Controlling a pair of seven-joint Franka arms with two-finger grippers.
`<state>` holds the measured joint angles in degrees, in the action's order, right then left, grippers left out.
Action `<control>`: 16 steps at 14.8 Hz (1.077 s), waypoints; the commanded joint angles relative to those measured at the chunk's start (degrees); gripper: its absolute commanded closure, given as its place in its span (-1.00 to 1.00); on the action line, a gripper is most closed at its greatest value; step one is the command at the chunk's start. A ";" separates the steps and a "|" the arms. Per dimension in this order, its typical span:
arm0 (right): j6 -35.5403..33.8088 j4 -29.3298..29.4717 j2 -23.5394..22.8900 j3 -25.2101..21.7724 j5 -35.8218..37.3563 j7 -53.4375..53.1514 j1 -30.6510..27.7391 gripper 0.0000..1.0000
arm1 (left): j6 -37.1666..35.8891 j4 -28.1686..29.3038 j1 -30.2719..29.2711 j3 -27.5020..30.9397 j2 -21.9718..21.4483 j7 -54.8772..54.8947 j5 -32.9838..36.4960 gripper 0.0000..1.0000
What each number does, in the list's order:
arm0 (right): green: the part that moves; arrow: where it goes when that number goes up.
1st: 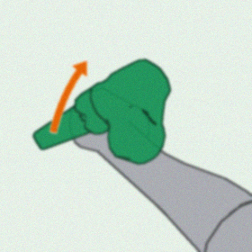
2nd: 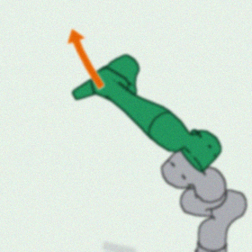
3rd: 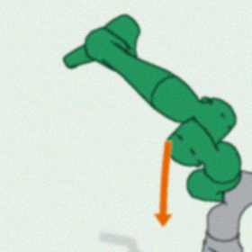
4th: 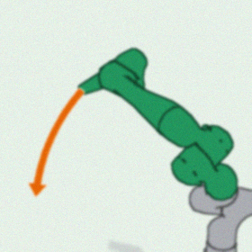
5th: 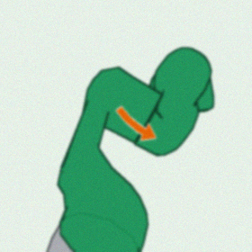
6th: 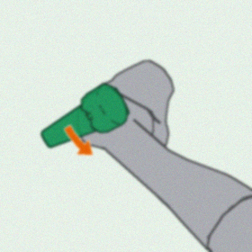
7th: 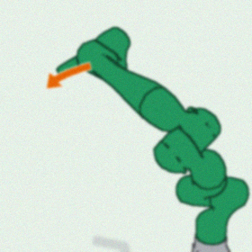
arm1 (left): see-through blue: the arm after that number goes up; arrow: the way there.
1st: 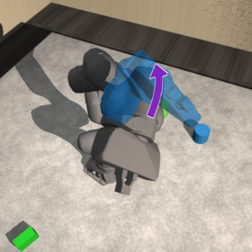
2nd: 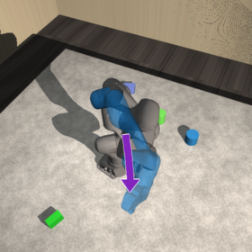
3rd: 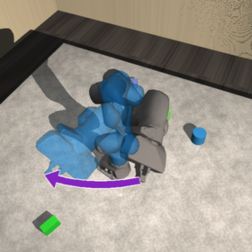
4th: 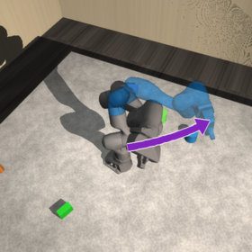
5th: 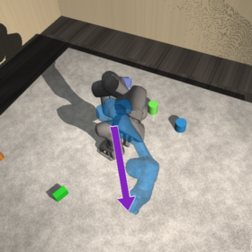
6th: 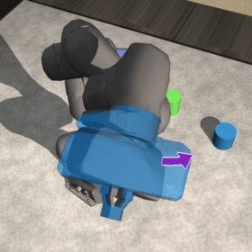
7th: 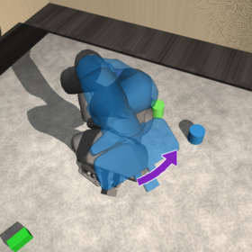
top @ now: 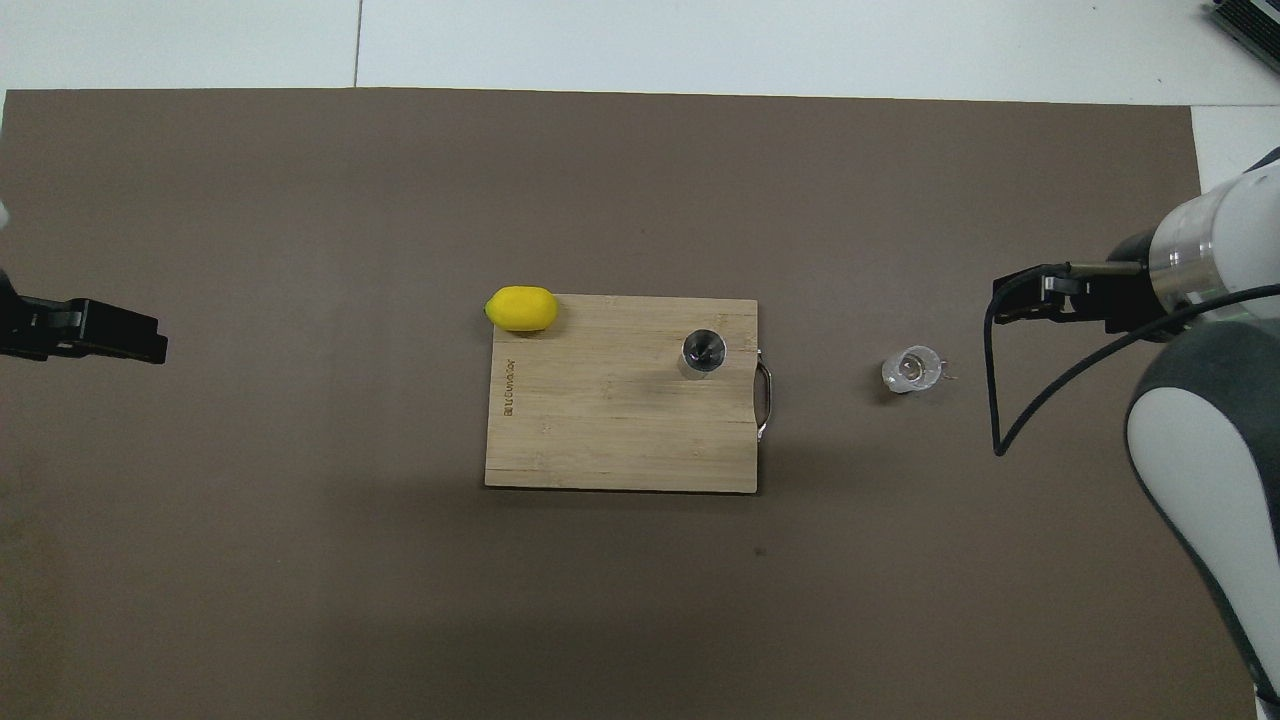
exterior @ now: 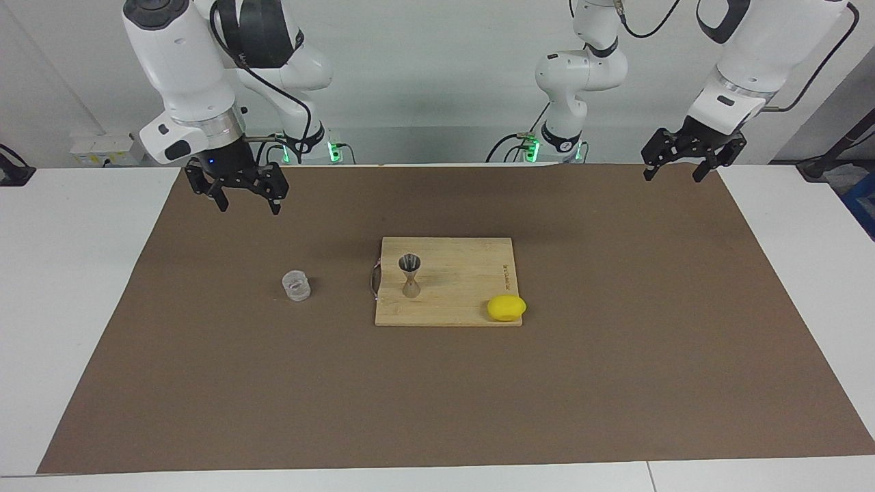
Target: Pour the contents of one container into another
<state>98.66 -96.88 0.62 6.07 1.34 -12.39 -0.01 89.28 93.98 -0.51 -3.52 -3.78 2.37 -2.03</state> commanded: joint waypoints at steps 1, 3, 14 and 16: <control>-1.44 -0.32 0.61 0.00 0.33 1.49 -0.69 -1.00 | 1.07 1.74 -0.54 -0.35 -1.41 0.44 0.89 -1.00; -2.94 -0.32 0.70 0.00 0.33 1.67 -0.69 -1.00 | 1.07 1.74 -0.46 -0.43 -1.41 0.44 0.89 -1.00; -5.40 0.90 1.23 0.08 -0.99 2.02 0.01 -1.00 | 1.07 1.74 -0.54 -0.35 -1.41 0.44 0.89 -1.00; -5.40 0.91 1.32 0.08 -1.07 2.37 0.01 -1.00 | 1.07 1.74 -0.54 -0.35 -1.41 0.44 0.89 -1.00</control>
<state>94.48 -96.42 1.31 6.07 1.11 -12.07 0.32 89.28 93.98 -0.51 -3.53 -3.78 2.38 -2.03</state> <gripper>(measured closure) 0.000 0.000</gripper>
